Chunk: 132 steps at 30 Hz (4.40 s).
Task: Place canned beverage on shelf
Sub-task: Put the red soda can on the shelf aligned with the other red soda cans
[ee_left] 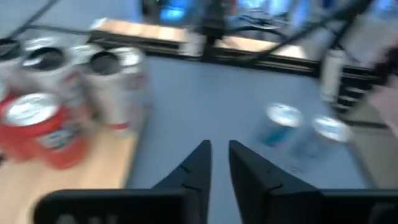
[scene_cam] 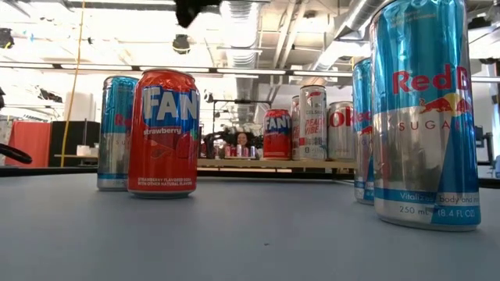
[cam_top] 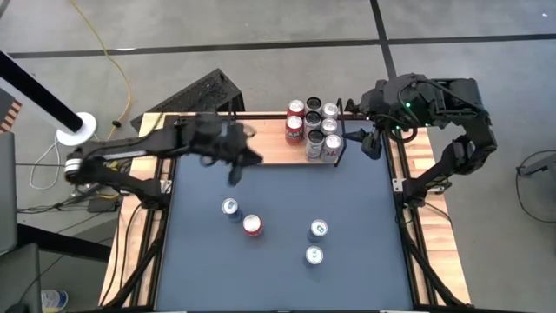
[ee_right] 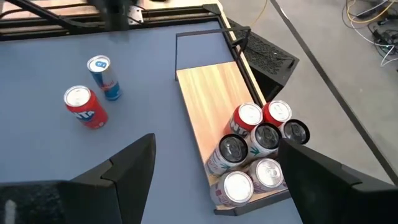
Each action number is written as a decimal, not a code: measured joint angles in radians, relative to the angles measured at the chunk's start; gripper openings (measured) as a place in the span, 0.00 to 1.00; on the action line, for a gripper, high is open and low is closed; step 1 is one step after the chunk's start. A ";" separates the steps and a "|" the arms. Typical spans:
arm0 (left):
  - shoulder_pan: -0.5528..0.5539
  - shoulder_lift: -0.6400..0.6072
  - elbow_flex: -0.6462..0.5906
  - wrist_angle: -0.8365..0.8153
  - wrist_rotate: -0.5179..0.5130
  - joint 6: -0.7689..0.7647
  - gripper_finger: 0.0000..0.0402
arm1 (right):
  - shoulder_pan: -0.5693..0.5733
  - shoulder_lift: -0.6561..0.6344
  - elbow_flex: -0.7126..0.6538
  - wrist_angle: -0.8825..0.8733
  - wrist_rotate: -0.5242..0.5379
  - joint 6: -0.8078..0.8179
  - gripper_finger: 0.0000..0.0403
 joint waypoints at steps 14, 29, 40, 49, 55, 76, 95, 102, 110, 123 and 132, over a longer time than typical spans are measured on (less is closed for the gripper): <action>-0.407 0.093 0.071 -0.149 -0.122 -0.078 0.57 | 0.001 0.002 0.000 0.000 -0.025 -0.036 0.79; -0.504 0.135 0.399 -0.599 -0.074 -0.372 0.63 | 0.090 0.056 -0.163 0.156 -0.121 -0.003 0.79; -0.728 -0.084 0.395 -0.709 -0.367 -0.471 0.63 | 0.258 0.365 -0.178 0.548 -0.122 0.027 0.79; -0.849 -0.115 0.394 -0.851 -0.429 -0.491 0.63 | 0.325 0.586 -0.178 0.729 -0.082 0.068 0.79; -0.909 -0.063 0.393 -0.898 -0.438 -0.469 0.63 | 0.361 0.644 -0.178 0.721 -0.066 0.169 0.79; -1.050 -0.056 0.289 -0.828 -0.765 -0.535 0.62 | 0.331 0.716 -0.147 0.606 -0.014 0.151 0.79; -1.061 -0.056 -0.228 -0.329 -0.732 -0.763 0.61 | 0.319 0.646 -0.097 0.600 -0.075 0.043 0.79; -1.062 -0.056 -0.278 -0.247 -0.740 -0.781 0.61 | 0.337 0.703 -0.114 0.659 -0.095 0.028 0.79; -1.062 -0.056 -0.282 -0.236 -0.749 -0.780 0.61 | 0.347 0.795 -0.114 0.670 -0.093 0.025 0.79; -1.062 -0.056 -0.282 -0.228 -0.751 -0.778 0.61 | 0.329 0.814 -0.114 0.664 -0.071 0.047 0.79; -1.062 -0.056 -0.282 -0.229 -0.751 -0.774 0.61 | 0.325 0.798 -0.081 0.652 -0.075 0.029 0.79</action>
